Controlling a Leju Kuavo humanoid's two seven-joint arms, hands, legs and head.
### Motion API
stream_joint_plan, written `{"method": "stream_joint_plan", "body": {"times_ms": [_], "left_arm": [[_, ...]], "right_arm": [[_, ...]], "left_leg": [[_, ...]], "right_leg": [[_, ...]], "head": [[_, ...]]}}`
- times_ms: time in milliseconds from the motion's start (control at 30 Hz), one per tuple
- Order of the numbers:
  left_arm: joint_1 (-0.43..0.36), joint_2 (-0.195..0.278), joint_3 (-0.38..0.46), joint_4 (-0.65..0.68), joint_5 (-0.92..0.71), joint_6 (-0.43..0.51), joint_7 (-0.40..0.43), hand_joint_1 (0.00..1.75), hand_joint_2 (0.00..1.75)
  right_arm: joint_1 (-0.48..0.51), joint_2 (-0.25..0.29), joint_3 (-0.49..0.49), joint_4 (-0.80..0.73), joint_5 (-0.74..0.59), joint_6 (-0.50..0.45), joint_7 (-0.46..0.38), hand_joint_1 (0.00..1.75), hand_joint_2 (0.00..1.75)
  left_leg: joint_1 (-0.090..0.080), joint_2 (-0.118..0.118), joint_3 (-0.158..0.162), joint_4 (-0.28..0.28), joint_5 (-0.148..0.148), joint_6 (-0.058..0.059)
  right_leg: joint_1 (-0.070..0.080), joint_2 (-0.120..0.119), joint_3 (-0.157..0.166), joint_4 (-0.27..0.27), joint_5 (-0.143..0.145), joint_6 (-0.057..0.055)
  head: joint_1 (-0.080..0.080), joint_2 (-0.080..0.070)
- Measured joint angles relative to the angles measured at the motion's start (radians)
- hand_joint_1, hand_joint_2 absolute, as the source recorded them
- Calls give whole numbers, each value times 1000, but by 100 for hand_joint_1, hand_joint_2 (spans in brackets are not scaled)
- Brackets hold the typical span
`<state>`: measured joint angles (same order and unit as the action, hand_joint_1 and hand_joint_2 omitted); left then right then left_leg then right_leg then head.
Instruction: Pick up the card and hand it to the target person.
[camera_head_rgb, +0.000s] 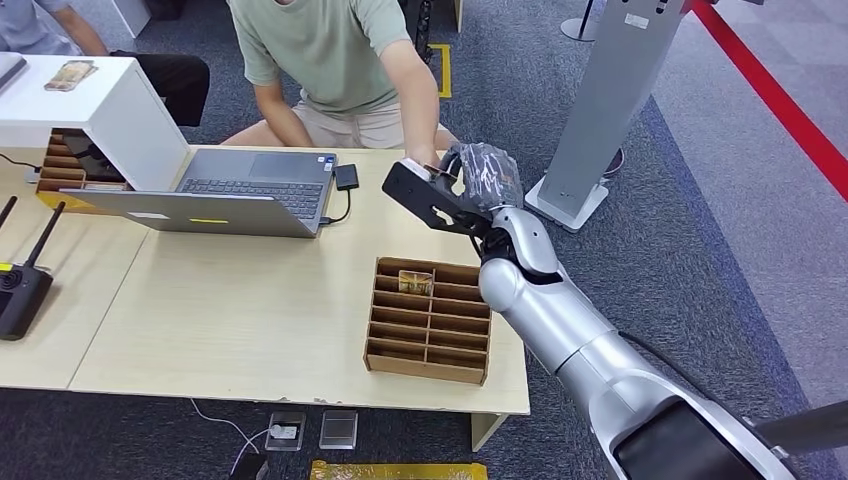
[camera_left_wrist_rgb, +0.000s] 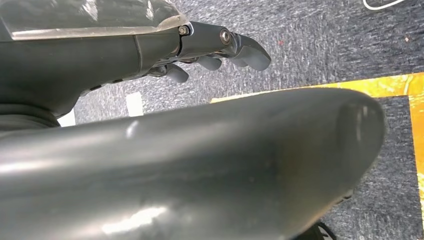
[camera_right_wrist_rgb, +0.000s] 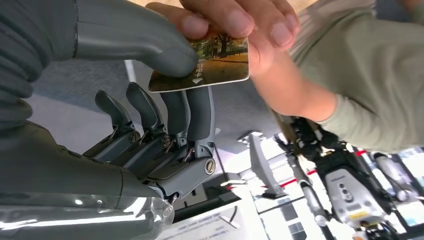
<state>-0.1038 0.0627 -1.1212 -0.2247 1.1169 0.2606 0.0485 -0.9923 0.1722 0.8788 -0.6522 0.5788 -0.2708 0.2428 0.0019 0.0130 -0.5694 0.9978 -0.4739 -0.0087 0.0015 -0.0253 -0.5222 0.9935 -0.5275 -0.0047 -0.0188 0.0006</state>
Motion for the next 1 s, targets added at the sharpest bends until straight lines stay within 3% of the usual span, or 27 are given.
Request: {"method": "stream_joint_plan", "body": {"times_ms": [67, 267, 467, 700, 867, 1000], "left_arm": [[0, 4, 0, 0, 1, -5, 4, 0, 0], [1, 24, 0, 3, 3, -36, 44, 0, 0], [1, 35, 0, 5, 15, -47, 1, 0, 0], [1, 40, 0, 6, 31, -28, 2, 0, 0], [3, 41, 0, 6, 46, -2, 52, 0, 0], [7, 41, 0, 6, 60, 13, 70, 0, 0]], "right_arm": [[-18, 5, 3, 42, 10, -1, 16, 0, 175], [-43, 5, 15, 114, 37, -11, 27, 0, 175], [-44, 8, 26, 146, 45, -35, 15, 0, 175], [-41, -2, 21, 149, -72, -132, -82, 0, 175], [34, -61, -10, 16, -200, -190, -136, 0, 175], [189, -142, -48, -221, -274, -209, -138, 0, 175]], "left_leg": [[0, 0, 0, 0, 0, 0], [0, 0, 0, 0, 0, 0], [0, 0, 0, 0, 0, 0], [0, 1, 1, 0, 0, 0], [0, 1, 1, 0, 0, 0], [0, 0, 1, 1, 0, 0]], "right_leg": [[0, 0, 0, 0, 0, 0], [0, 0, 0, 0, 0, 0], [0, 0, 0, 0, 0, 0], [0, 0, 0, 0, 0, 0], [0, 0, 1, -1, 0, 0], [0, 0, 1, -1, 0, 0]], "head": [[0, 0], [0, 0], [0, 0], [0, 0], [0, 0], [0, 0]]}}
